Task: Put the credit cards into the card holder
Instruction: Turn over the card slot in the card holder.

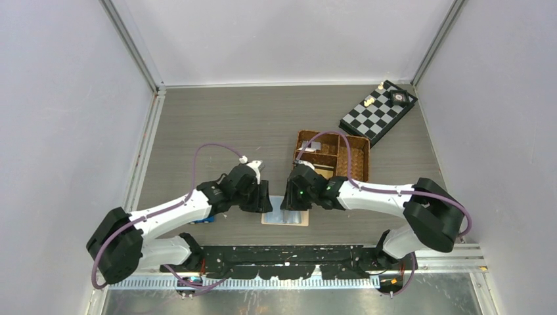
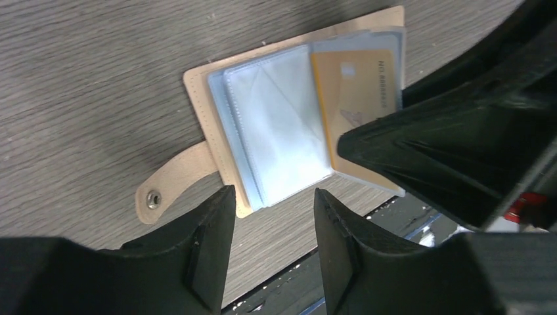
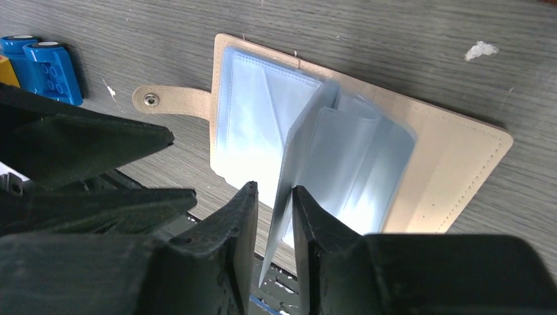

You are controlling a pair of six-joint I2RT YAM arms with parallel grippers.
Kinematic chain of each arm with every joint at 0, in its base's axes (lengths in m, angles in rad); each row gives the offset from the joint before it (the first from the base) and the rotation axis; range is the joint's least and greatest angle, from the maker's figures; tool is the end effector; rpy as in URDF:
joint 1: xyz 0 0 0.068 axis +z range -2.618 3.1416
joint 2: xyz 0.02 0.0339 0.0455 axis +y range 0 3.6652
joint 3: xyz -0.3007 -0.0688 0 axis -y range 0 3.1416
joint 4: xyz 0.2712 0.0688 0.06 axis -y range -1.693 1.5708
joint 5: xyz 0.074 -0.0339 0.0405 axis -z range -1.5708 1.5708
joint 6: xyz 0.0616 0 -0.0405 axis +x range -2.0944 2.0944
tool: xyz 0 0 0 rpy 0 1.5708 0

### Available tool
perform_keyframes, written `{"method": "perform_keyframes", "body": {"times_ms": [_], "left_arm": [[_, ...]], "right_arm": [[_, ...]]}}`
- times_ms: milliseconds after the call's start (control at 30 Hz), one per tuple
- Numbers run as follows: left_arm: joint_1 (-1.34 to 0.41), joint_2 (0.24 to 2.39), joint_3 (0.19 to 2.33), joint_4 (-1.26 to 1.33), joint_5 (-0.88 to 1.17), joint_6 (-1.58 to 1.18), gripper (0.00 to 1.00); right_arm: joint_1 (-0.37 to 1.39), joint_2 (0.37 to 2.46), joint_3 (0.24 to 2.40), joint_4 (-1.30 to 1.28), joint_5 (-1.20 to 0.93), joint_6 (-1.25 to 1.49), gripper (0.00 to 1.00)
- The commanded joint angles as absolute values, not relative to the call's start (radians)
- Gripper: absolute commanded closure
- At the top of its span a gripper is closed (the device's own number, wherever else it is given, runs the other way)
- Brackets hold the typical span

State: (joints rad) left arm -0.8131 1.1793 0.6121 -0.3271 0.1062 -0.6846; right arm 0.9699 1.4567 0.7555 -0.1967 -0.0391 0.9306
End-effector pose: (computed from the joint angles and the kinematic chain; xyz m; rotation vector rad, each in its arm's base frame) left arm 0.1677 -0.1868 0.1909 0.2172 2.6126 -0.7298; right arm 0.1768 0.2622 0.1771 -0.0708 2.6705 0.7905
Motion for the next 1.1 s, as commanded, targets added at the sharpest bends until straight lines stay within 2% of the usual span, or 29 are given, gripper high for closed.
{"method": "perform_keyframes", "body": {"times_ms": [0,267,567,933,1067], "left_arm": [[-0.808,1.127,0.576,-0.208,0.176,-0.715,0.50],[-0.803,1.089,0.547,-0.205,0.165,-0.749,0.50],[-0.775,1.003,0.534,-0.296,0.113,-0.750,0.50],[-0.661,0.920,0.538,-0.461,0.096,-0.708,0.48],[-0.620,0.905,0.550,-0.499,0.103,-0.683,0.45]], "right_arm": [[0.982,1.479,0.803,-0.153,-0.027,0.934,0.65],[0.986,1.496,0.817,-0.130,-0.023,0.939,0.50],[0.990,1.508,0.820,-0.096,-0.030,0.964,0.47],[0.993,1.490,0.819,-0.110,-0.003,0.962,0.46],[0.994,1.447,0.828,-0.137,0.040,0.934,0.38]]}}
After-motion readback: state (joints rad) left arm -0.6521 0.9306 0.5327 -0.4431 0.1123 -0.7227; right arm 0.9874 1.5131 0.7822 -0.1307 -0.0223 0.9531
